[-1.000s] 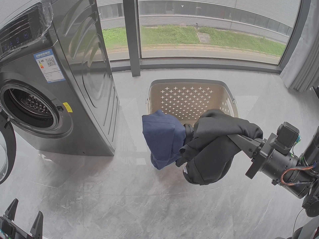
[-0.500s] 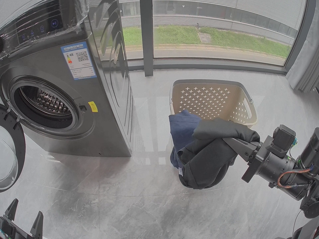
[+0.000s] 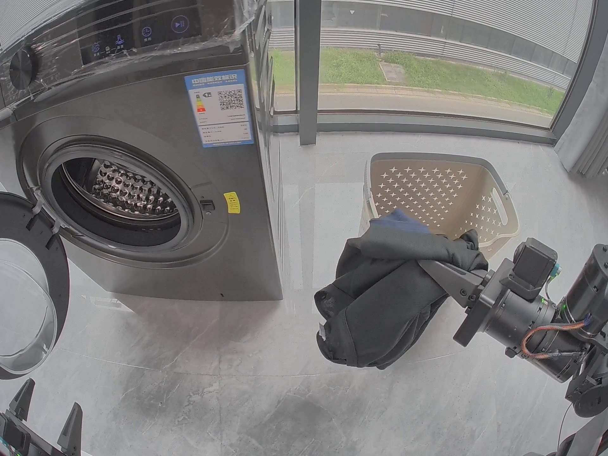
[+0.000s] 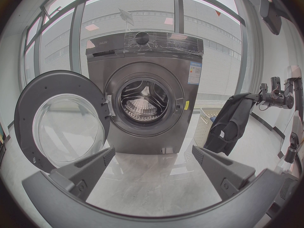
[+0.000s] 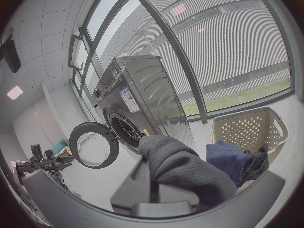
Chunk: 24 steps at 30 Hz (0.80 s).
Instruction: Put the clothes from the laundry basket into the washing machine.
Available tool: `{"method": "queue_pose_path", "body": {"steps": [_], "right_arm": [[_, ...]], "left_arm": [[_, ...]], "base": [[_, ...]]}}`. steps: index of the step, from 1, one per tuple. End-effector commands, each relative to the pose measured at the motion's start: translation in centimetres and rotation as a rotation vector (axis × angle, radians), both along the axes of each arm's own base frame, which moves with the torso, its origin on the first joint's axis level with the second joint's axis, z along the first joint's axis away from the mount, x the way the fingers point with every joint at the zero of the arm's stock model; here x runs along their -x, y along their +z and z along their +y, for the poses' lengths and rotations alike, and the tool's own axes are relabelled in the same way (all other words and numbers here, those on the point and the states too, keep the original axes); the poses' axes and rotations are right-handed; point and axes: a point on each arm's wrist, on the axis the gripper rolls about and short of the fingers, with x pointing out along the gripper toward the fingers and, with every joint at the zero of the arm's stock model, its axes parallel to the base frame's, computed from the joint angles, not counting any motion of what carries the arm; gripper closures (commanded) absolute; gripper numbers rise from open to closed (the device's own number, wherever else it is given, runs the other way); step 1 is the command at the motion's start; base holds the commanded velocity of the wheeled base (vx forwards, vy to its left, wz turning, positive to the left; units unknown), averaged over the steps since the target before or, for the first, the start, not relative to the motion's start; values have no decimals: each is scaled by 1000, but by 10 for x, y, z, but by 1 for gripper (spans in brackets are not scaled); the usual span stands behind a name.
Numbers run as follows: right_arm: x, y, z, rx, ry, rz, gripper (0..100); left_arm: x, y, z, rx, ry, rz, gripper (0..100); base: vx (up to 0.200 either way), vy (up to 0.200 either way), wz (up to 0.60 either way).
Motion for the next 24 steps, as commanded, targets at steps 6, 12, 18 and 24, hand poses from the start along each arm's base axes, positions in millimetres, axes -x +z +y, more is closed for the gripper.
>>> {"method": "queue_pose_path", "body": {"steps": [6, 12, 18, 24], "right_arm": [[-4, -1, 0, 2, -17, 3, 100], [-4, -1, -1, 2, -23, 3, 100], [-4, -1, -1, 3, -23, 4, 100], [-4, 0, -1, 0, -23, 2, 100]], "left_arm": [[0, -4, 0, 1, 0, 5, 0], [0, -5, 0, 1, 0, 6, 0], [0, -4, 0, 1, 0, 5, 0], [0, -4, 0, -1, 0, 5, 0]], "base": [[-200, 0, 0], [-200, 0, 0], [-100, 0, 0], [0, 100, 0]]}}
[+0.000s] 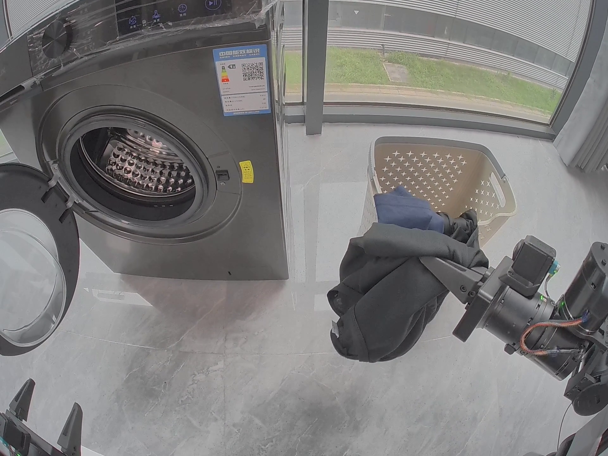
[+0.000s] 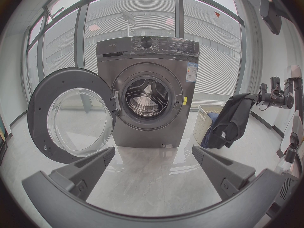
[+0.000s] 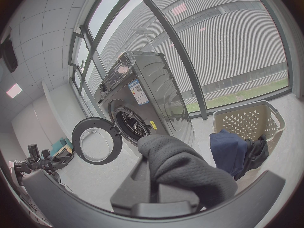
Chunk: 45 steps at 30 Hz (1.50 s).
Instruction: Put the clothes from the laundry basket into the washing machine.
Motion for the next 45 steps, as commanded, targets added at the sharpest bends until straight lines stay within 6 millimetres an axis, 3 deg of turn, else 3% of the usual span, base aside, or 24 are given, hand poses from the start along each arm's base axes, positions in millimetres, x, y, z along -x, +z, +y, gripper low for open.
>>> {"method": "queue_pose_path", "body": {"steps": [1, 21, 33, 45], "right_arm": [[0, 0, 0, 0, 0, 0, 100], [0, -2, 0, 3, 1, 7, 100], [-1, -3, -1, 7, -6, 11, 100], [-5, 0, -3, 0, -26, 1, 100]], "left_arm": [[0, -4, 0, 0, 0, 4, 0], [0, -5, 0, 1, 0, 6, 0], [0, -5, 0, 0, 0, 6, 0], [0, -5, 0, 0, 0, 6, 0]], "base": [[0, 200, 0], [0, 200, 0], [0, 0, 0], [0, 200, 0]]}}
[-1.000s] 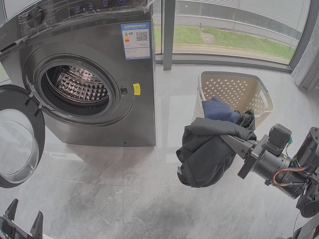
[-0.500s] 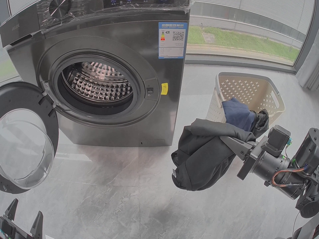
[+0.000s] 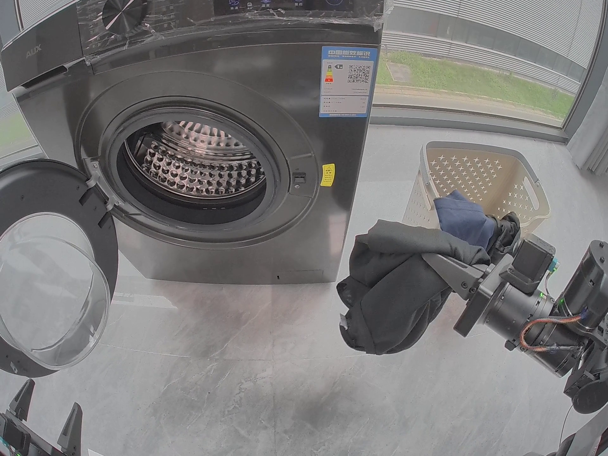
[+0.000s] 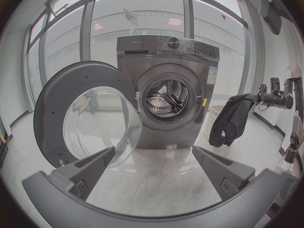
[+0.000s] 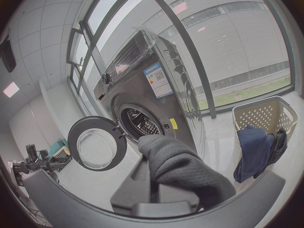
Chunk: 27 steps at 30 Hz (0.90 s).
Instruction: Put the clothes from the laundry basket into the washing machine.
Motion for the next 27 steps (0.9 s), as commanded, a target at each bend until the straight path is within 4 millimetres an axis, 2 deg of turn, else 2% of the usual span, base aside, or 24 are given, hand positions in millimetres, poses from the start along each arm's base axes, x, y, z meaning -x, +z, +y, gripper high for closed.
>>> {"method": "queue_pose_path", "body": {"steps": [1, 10, 17, 27], "right_arm": [[-1, 1, -1, -2, -7, -3, 100], [-2, -3, -10, 8, -41, 9, 100], [-4, -9, -28, 19, -116, 30, 100], [-4, -16, -32, 17, -129, 72, 100]], "left_arm": [[0, -4, 0, -1, 0, 4, 0], [0, -4, 0, 1, 2, 4, 0], [0, -4, 0, 1, 0, 4, 0], [0, -4, 0, -2, 2, 4, 0]], "base": [[0, 200, 0], [0, 200, 0], [0, 0, 0], [0, 0, 0]]}}
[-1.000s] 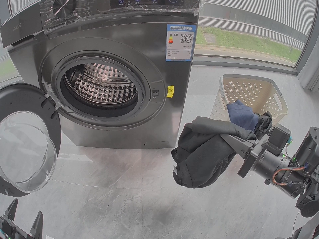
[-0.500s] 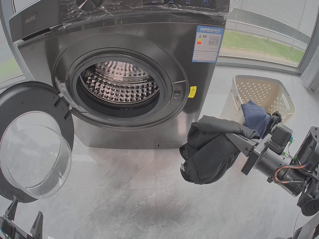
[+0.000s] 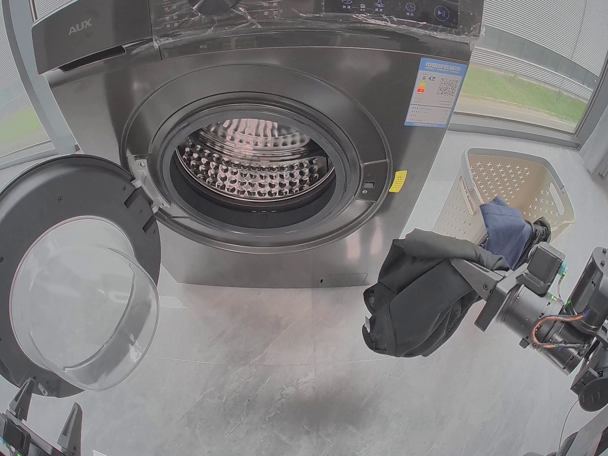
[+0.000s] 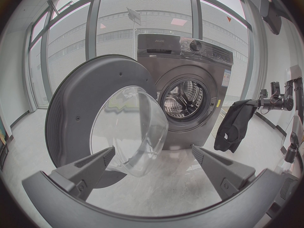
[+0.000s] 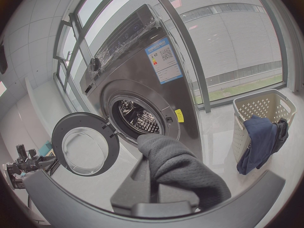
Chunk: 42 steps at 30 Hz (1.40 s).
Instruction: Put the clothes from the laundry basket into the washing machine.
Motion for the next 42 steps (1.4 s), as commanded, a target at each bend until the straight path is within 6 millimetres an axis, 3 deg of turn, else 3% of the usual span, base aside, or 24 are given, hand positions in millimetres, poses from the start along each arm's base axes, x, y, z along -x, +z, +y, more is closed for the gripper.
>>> {"method": "queue_pose_path", "body": {"steps": [1, 8, 15, 22, 32, 33, 34, 35, 42], "right_arm": [[2, -2, -1, 4, 5, 5, 100], [5, -1, 5, -3, 33, 8, 100], [1, 6, 39, -92, 62, 29, 100], [7, -3, 63, -82, 117, 67, 100], [-15, -1, 93, -130, 129, -3, 100], [-18, 0, 97, -132, 121, -10, 100], [-18, 0, 97, -132, 121, -10, 100], [-22, -1, 101, -136, 114, -17, 100], [-34, 6, 119, -175, 129, -59, 100]], "left_arm": [[0, -4, 0, -1, 0, 4, 0], [0, -4, 0, -2, 2, 3, 0], [0, -5, 0, -18, 5, 3, 0], [0, -5, 0, -19, 8, 3, 0], [1, 2, 0, -36, -2, -43, 0], [7, 22, -1, -23, -32, -139, 0], [7, 22, -1, -23, -32, -139, 0], [10, 34, -3, -36, -118, -173, 0], [-12, 35, -10, -9, -457, 92, 0]], "base": [[0, 0, 0], [0, 200, 0], [0, 57, 0], [0, 0, 0], [0, 0, 0], [0, 0, 0], [0, 0, 0], [0, 0, 0], [0, 0, 0]]}}
